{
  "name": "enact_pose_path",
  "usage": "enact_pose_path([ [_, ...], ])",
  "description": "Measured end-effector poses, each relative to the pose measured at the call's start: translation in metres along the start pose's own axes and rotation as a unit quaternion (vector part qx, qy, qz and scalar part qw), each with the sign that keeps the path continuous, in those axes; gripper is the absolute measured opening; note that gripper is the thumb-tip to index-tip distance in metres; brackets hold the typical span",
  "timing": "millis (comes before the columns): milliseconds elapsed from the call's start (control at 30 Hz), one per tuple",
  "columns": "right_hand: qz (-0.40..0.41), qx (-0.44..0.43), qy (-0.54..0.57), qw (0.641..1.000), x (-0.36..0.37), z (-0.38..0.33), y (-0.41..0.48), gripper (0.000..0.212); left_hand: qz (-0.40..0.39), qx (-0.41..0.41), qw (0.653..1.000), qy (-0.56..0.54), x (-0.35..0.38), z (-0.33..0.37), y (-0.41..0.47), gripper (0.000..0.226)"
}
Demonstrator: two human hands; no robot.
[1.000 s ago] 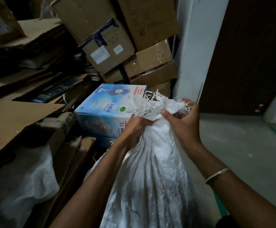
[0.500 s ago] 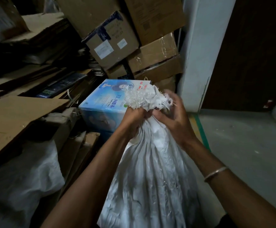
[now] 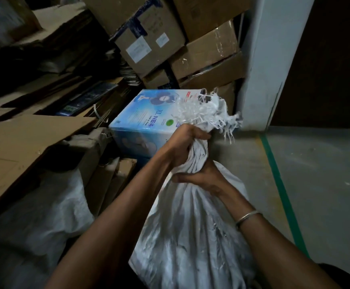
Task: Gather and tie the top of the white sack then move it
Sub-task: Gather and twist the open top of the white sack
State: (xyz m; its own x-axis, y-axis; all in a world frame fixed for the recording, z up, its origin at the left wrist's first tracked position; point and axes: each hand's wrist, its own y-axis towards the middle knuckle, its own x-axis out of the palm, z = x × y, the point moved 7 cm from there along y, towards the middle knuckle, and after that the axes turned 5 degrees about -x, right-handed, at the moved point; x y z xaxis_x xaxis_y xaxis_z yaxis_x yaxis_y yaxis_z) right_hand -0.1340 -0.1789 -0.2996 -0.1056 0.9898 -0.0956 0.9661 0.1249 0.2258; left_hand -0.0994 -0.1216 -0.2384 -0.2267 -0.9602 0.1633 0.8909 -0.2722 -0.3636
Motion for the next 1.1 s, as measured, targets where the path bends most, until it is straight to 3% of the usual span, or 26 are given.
enact_pose_path([
  [100, 0.139, -0.021, -0.060, 0.988, -0.020, 0.002, 0.007, 0.049, 0.005, 0.022, 0.996, 0.082, 0.005, 0.003, 0.005, 0.017],
  [167, 0.204, -0.044, -0.055, 0.976, -0.026, 0.009, 0.012, 0.043, -0.007, 0.059, 0.992, 0.113, 0.014, 0.004, -0.001, 0.034],
  [233, 0.236, -0.054, -0.041, 0.970, -0.026, 0.014, 0.015, 0.052, -0.043, 0.092, 0.981, 0.165, 0.013, 0.008, -0.010, 0.048],
  [300, 0.248, -0.045, -0.017, 0.967, -0.026, 0.022, 0.015, 0.046, -0.058, 0.096, 0.962, 0.248, -0.011, 0.008, -0.014, 0.053],
  [367, 0.233, -0.003, 0.011, 0.972, -0.028, 0.030, 0.016, 0.048, -0.052, 0.081, 0.941, 0.323, -0.051, -0.005, -0.010, 0.095],
  [433, 0.189, 0.031, 0.048, 0.980, -0.023, 0.036, 0.020, 0.056, -0.062, 0.046, 0.922, 0.380, -0.079, -0.036, -0.006, 0.122],
  [500, 0.136, 0.062, 0.087, 0.985, -0.012, 0.043, 0.024, 0.059, -0.104, 0.031, 0.902, 0.417, -0.077, -0.081, -0.005, 0.130],
  [567, 0.105, 0.094, 0.125, 0.982, -0.005, 0.053, 0.026, 0.051, -0.095, 0.068, 0.886, 0.448, -0.063, -0.111, 0.005, 0.129],
  [667, 0.038, 0.181, 0.186, 0.965, -0.004, 0.068, 0.026, 0.042, -0.018, 0.062, 0.916, 0.396, -0.044, -0.129, 0.026, 0.143],
  [700, 0.010, 0.195, 0.210, 0.958, -0.001, 0.070, 0.025, 0.049, 0.008, 0.041, 0.932, 0.359, -0.043, -0.136, 0.033, 0.146],
  [767, 0.030, 0.170, 0.211, 0.962, -0.009, 0.076, 0.027, 0.064, 0.045, 0.044, 0.948, 0.311, -0.038, -0.144, 0.039, 0.132],
  [867, 0.098, 0.138, 0.148, 0.974, -0.020, 0.075, 0.028, 0.049, 0.156, 0.101, 0.931, 0.313, -0.039, -0.154, 0.040, 0.093],
  [967, 0.110, 0.146, 0.081, 0.980, -0.018, 0.080, 0.026, 0.050, 0.256, 0.171, 0.919, 0.245, -0.044, -0.157, 0.035, 0.076],
  [1033, 0.151, 0.134, 0.095, 0.975, -0.018, 0.080, 0.023, 0.048, 0.272, 0.191, 0.918, 0.216, -0.041, -0.157, 0.034, 0.061],
  [1100, 0.204, 0.133, 0.120, 0.962, -0.022, 0.077, 0.021, 0.031, 0.270, 0.183, 0.928, 0.181, -0.037, -0.160, 0.032, 0.053],
])
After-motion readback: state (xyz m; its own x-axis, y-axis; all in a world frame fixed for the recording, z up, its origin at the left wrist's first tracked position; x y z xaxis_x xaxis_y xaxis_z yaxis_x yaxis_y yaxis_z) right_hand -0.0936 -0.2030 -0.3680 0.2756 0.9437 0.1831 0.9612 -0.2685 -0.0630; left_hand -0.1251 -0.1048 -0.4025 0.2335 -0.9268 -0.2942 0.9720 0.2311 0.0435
